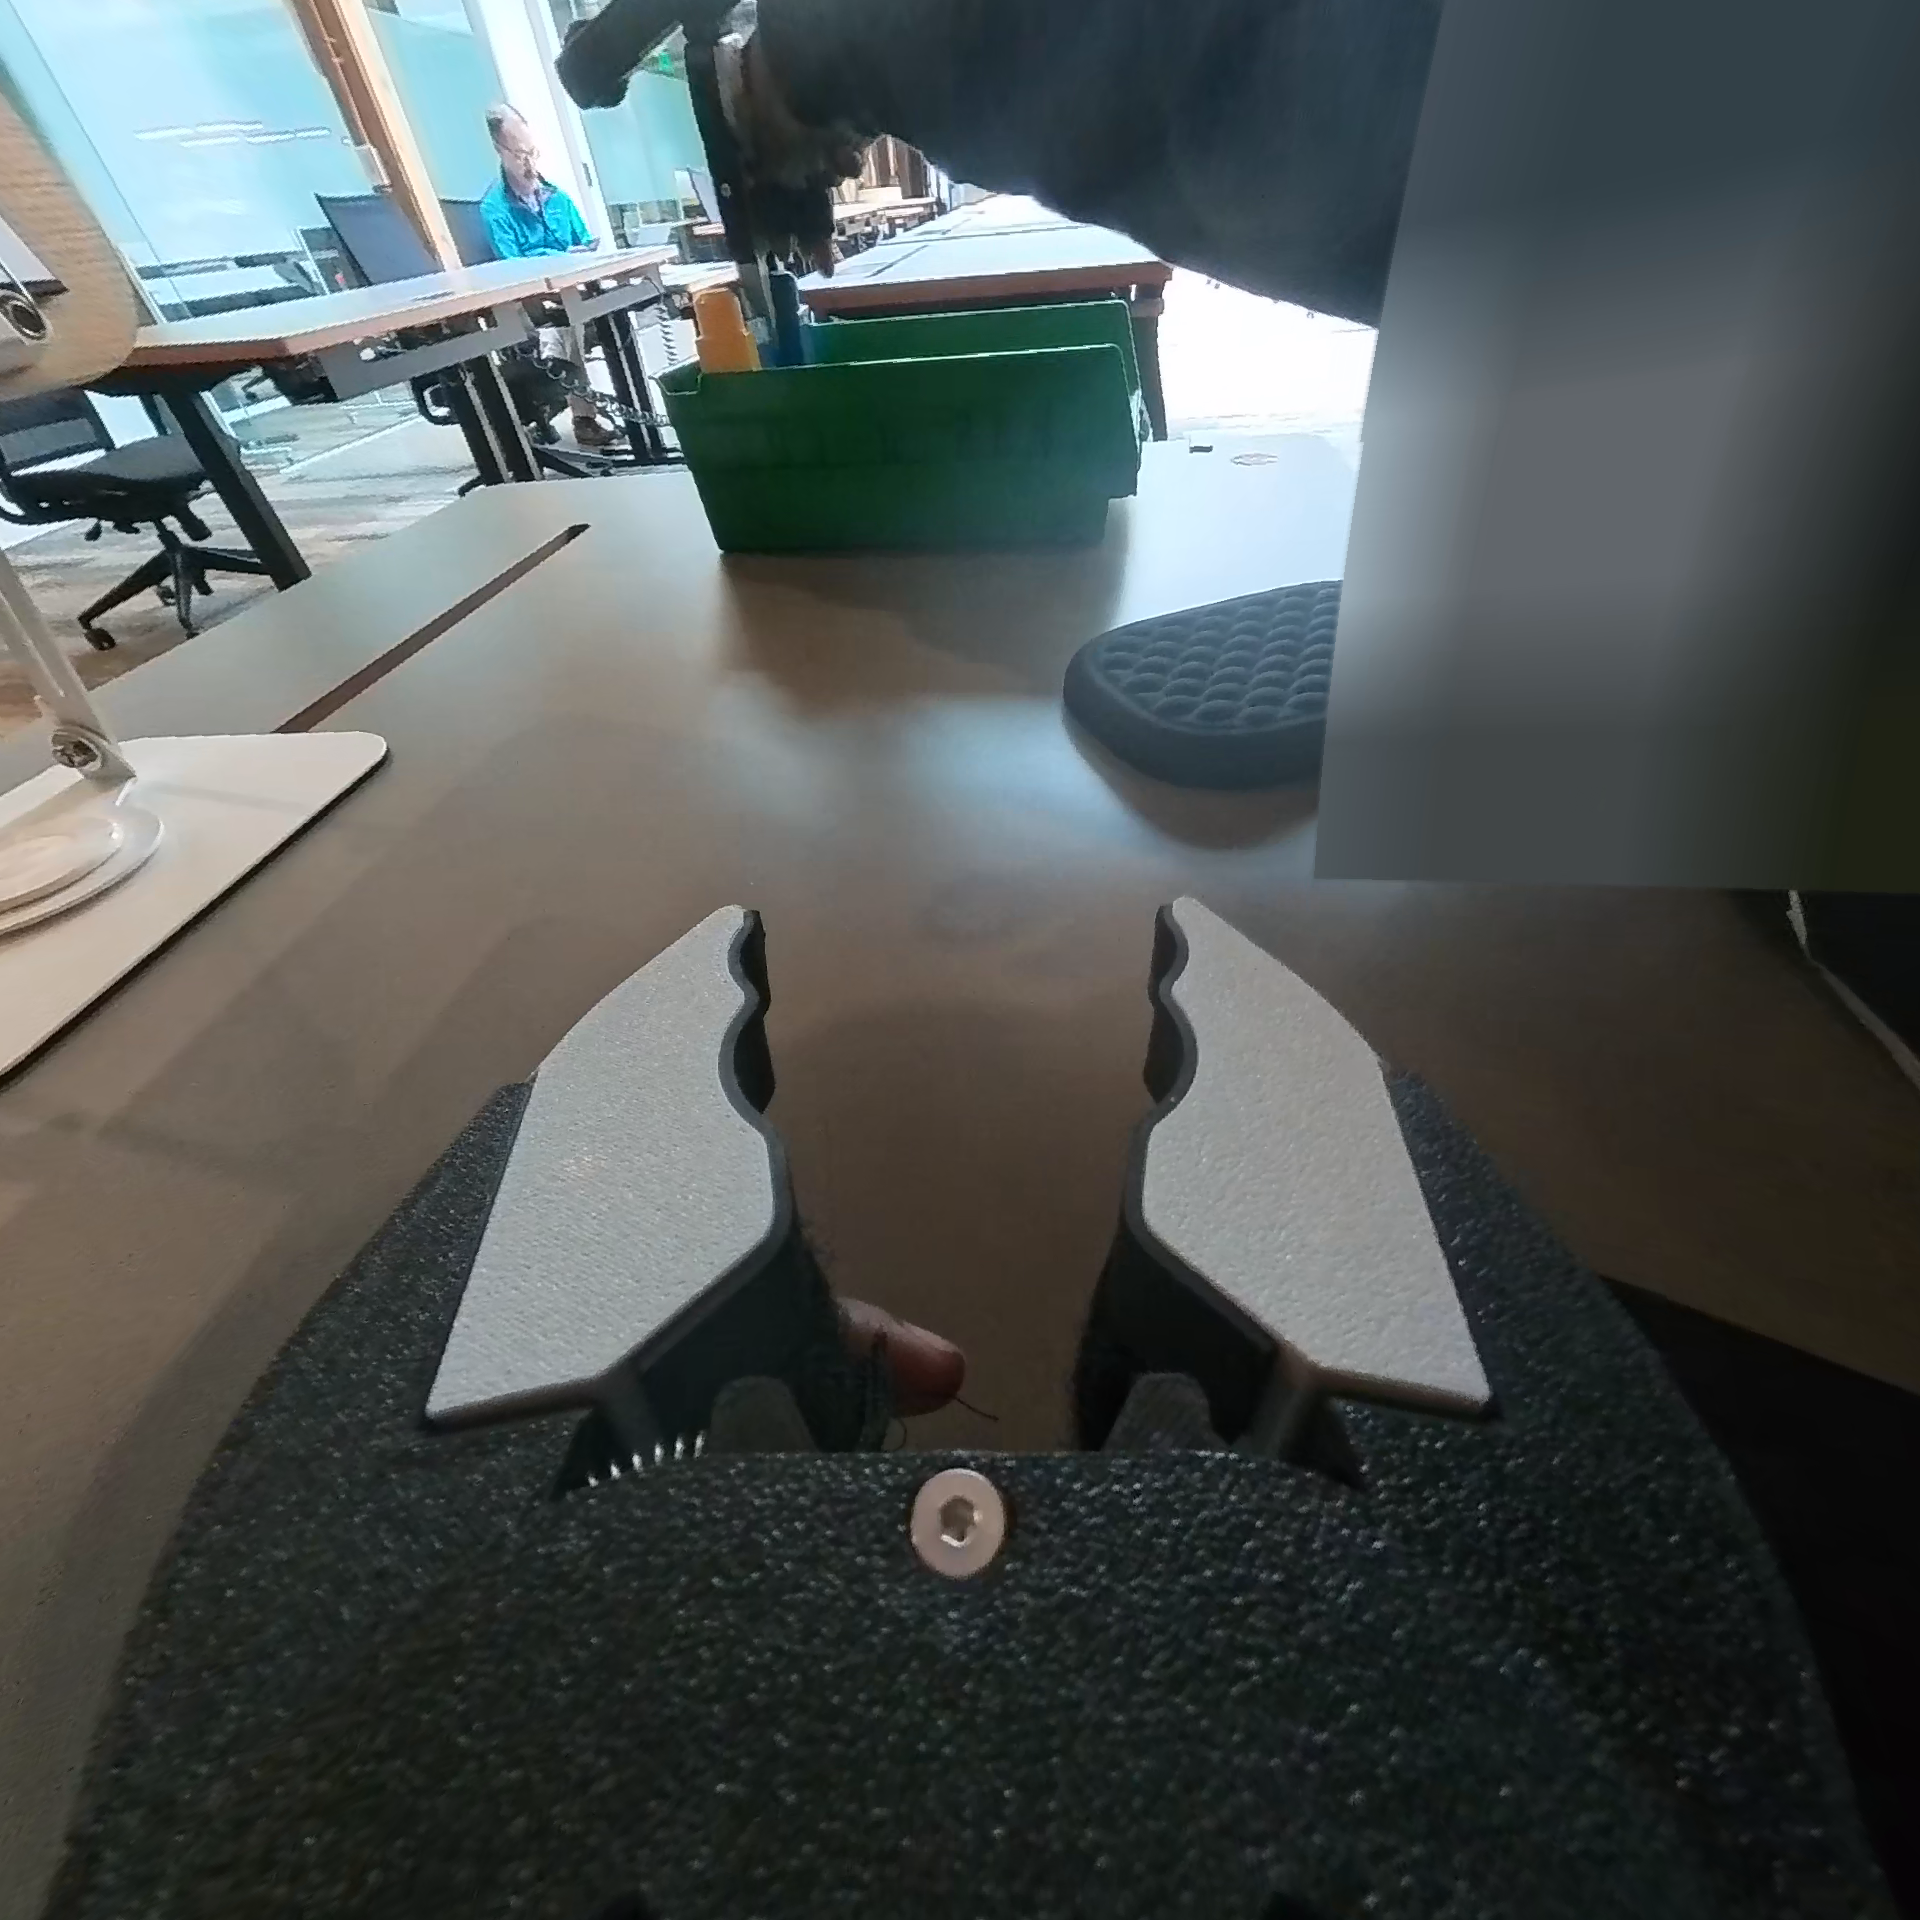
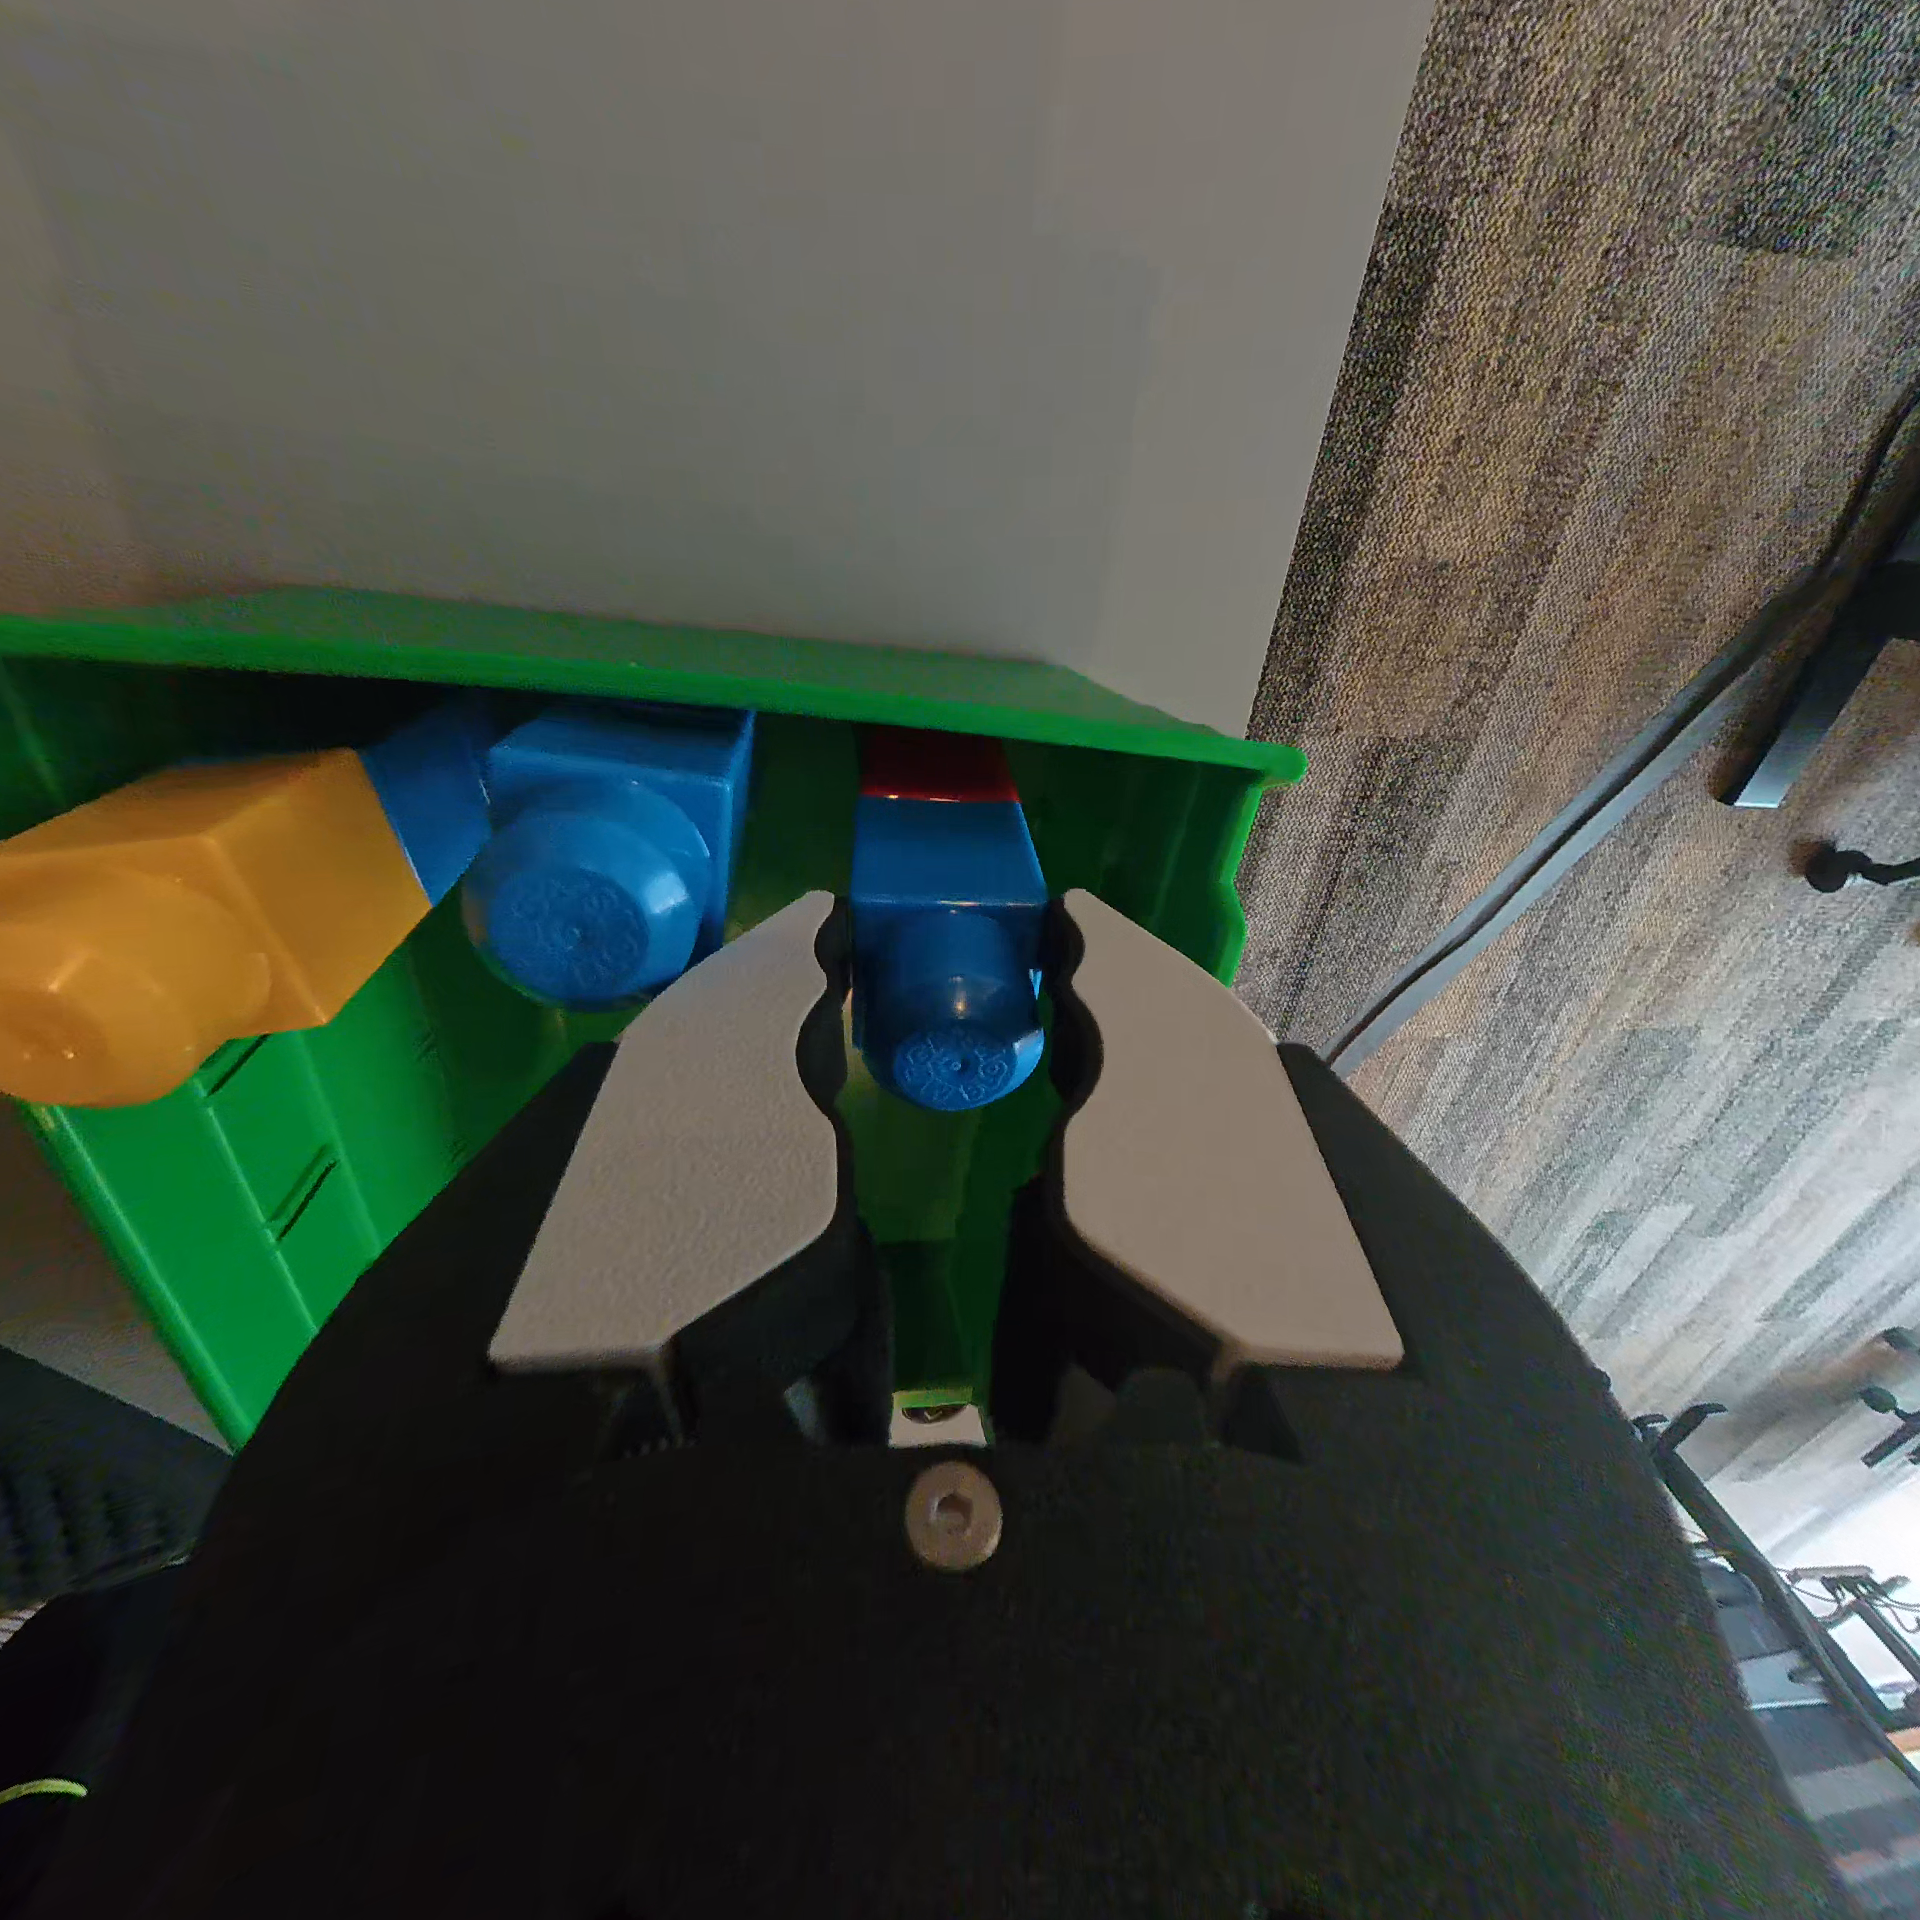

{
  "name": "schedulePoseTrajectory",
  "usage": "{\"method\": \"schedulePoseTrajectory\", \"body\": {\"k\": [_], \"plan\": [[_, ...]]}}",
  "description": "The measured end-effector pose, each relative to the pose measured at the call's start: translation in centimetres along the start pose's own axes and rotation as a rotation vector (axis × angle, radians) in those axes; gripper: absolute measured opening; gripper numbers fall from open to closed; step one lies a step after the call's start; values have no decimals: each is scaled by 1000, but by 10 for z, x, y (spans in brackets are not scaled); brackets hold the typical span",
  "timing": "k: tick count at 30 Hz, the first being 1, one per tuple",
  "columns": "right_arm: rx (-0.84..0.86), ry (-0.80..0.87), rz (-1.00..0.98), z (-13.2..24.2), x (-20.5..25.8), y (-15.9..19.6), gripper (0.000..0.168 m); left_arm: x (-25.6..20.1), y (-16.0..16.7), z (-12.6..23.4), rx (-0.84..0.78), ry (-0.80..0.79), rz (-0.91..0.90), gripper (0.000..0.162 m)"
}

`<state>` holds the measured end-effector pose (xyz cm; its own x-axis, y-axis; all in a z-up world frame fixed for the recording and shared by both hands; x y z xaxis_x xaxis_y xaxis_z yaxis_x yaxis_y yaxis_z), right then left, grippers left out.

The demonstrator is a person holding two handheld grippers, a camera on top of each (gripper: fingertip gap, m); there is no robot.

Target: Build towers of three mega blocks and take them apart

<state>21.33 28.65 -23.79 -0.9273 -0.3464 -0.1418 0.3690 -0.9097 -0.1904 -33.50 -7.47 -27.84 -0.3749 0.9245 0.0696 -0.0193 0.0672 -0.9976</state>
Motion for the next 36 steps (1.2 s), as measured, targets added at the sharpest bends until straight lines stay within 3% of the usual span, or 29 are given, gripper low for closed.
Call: {"method": "schedulePoseTrajectory", "body": {"k": [17, 26, 36], "plan": [[-112, 34, 18, 47, 1, 9, 51, 1, -1, 0, -5, -12, -1, 70], [-448, -6, 148, 109, 57, 20, 79, 3, -1, 1, -12, -33, -3, 78], [-988, -168, 198, 160, 170, 79, 91, 10, -2, 3, -25, -99, 9, 94]]}}
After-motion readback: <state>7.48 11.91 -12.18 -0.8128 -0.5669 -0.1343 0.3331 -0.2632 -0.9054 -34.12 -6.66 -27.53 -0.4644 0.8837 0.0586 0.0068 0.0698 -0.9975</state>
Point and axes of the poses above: each gripper's, where its closed fingertips meet, z back along the fingers, y out of its underside, x = y × z across the jaws, the point moved 3 cm from there along z, back along the fingers, and after that the axes turned 11 degrees about -x, right-handed, at the moved point
